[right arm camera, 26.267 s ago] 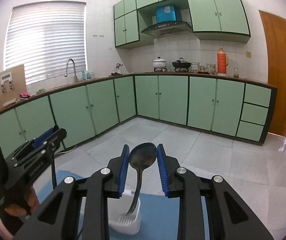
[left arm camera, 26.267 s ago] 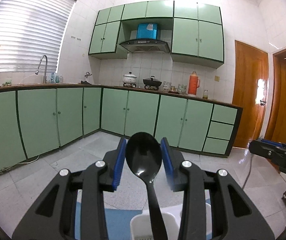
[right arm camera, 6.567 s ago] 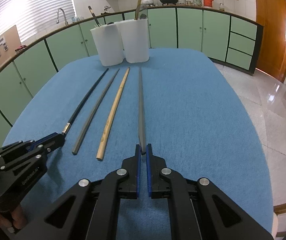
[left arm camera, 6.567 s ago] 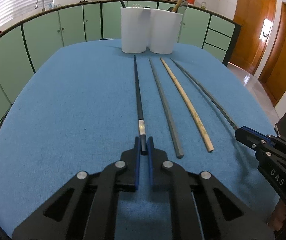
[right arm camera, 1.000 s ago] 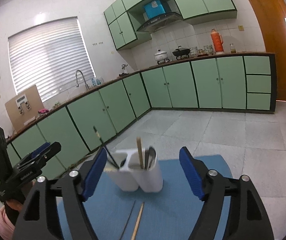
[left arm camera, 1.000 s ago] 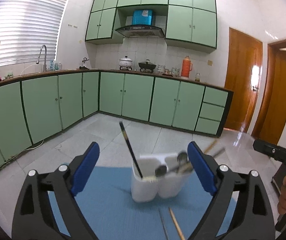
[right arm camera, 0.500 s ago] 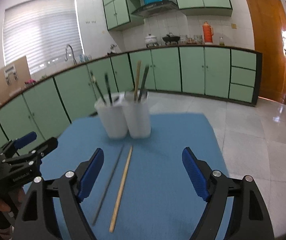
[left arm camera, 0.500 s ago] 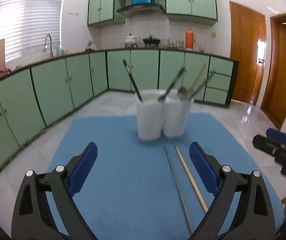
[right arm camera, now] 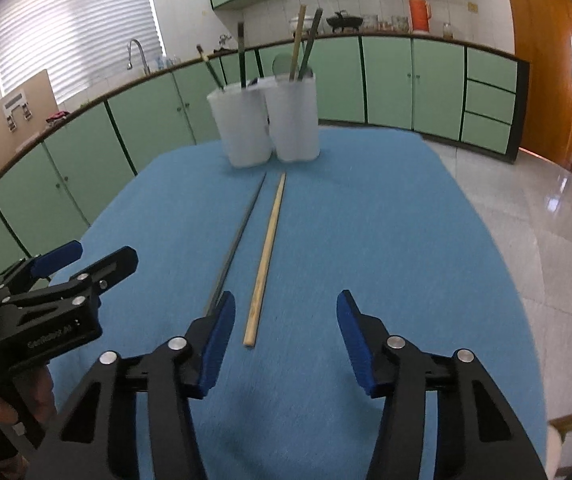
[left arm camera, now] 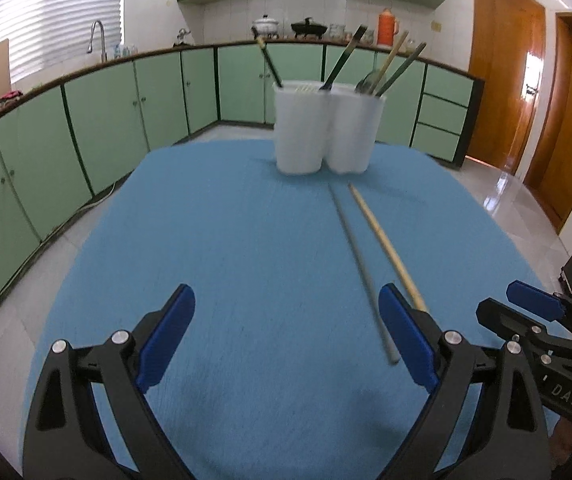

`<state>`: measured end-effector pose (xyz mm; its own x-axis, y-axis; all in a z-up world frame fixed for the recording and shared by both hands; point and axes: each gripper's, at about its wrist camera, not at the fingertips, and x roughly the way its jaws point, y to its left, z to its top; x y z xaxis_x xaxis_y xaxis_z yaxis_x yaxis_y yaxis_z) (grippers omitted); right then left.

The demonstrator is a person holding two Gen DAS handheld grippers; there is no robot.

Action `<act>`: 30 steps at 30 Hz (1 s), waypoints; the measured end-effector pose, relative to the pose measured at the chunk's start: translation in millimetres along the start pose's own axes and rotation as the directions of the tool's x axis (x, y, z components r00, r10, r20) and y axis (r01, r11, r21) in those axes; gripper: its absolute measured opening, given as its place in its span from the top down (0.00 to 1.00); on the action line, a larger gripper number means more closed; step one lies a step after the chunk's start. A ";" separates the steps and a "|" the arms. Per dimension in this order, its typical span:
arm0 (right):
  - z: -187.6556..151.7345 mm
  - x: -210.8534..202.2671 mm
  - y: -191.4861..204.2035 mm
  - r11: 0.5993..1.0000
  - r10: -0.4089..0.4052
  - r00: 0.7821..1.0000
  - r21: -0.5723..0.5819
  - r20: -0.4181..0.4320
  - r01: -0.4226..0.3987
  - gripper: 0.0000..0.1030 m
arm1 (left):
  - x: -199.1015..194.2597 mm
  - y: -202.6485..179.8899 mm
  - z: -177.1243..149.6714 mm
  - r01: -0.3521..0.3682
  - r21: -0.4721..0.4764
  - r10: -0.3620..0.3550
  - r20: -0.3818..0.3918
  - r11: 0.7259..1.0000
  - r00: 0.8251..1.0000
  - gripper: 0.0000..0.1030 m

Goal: Organize utensils
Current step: 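Move both open tools back over the last two chopsticks, then lower the right tool and close it on the wooden chopstick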

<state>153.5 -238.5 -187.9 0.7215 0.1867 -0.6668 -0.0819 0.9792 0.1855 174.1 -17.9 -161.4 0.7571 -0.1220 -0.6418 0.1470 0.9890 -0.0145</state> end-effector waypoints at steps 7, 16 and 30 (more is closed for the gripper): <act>-14.3 8.8 10.9 1.000 0.016 0.999 -0.020 -0.042 -0.017 0.64 | 7.6 2.2 -11.6 -0.001 -0.009 0.001 -0.052 1.000 0.999 0.13; -25.1 20.5 19.8 0.999 0.016 0.996 -0.034 -0.083 -0.019 0.76 | 12.1 9.7 -18.8 -0.006 -0.021 0.004 -0.086 1.000 0.996 0.13; -27.8 27.5 25.7 0.998 -0.013 0.997 -0.055 -0.075 0.008 0.92 | 12.4 11.3 -16.6 0.005 -0.036 -0.008 -0.090 0.999 0.996 0.13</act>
<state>152.1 -206.0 -221.5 0.6685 0.1798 -0.7216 -0.1135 0.9836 0.1399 174.7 -6.8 -182.3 0.6955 -0.1219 -0.7081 0.1277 0.9908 -0.0452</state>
